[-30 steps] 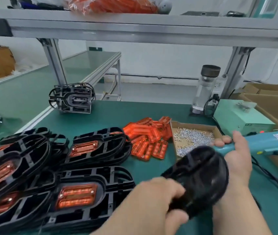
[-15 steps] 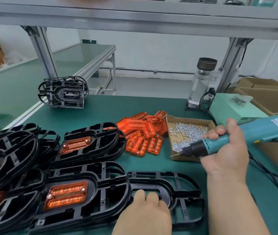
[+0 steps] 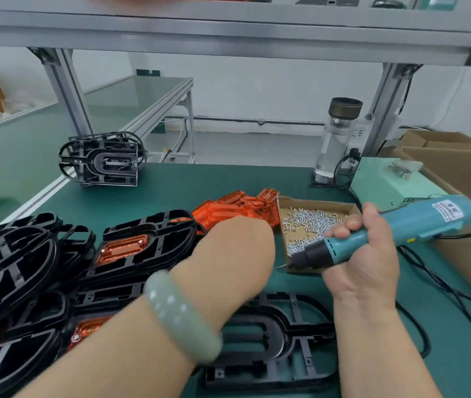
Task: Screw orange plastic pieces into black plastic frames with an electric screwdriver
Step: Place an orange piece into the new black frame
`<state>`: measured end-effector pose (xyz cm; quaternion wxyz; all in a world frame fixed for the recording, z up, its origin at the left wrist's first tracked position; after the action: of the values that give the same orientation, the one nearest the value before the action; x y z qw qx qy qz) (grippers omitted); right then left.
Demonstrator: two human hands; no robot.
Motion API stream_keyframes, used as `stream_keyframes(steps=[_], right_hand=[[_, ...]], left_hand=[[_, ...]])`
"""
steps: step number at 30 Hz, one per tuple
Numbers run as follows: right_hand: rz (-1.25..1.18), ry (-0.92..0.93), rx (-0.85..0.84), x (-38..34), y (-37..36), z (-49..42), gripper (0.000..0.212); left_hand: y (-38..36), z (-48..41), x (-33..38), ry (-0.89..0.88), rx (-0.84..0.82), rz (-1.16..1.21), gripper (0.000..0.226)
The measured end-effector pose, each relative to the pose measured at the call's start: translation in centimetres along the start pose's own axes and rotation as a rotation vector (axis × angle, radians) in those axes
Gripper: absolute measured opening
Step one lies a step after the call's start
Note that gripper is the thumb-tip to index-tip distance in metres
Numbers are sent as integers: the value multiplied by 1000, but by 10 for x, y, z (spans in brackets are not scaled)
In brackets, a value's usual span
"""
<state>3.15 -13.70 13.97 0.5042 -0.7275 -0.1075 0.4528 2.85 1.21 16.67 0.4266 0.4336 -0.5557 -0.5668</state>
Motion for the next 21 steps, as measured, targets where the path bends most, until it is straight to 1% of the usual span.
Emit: stream_keyframes(steps=[1, 2, 4, 6, 8, 11, 12, 14, 16, 18, 21], right_hand=[[0, -12, 0, 2, 0, 1, 12], [0, -21, -4, 3, 0, 1, 12], [-3, -31, -11, 5, -1, 2, 12], [8, -33, -9, 6, 0, 2, 13], [18, -32, -7, 8, 0, 2, 14], [22, -32, -7, 10, -1, 2, 13], [26, -31, -8, 10, -1, 2, 13], [31, -29, -14, 9, -1, 2, 12], [29, -35, -22, 9, -2, 3, 11], [25, -32, -28, 6, -4, 4, 12], [30, -3, -38, 0, -8, 7, 13]], left_hand=[[7, -14, -2, 6, 21, 23, 9], [7, -25, -3, 8, 13, 22, 11], [-2, -42, 1, -1, -73, -34, 22], [-27, -56, 1, -4, -170, -48, 11], [-41, -60, -4, 38, -196, -15, 25], [-44, -63, -7, 108, -129, 70, 38], [-43, -62, -6, 129, -112, 73, 38], [-40, -61, -5, 144, -53, 47, 27], [-37, -59, -8, 183, -13, 46, 29], [-32, -56, -13, 217, 1, 86, 31], [-10, -49, -19, 222, 53, 210, 27]])
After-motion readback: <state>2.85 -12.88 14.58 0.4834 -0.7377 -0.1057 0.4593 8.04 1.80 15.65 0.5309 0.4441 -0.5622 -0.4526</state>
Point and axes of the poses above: each hand's wrist, its own z-axis away from the middle knuckle, its own y-axis out of the back of the hand, x = y × z, the point moved 7 cm from there along -z, towards the middle knuckle, and after that the axes turned 10 degrees about y, right-handed, at the moved point
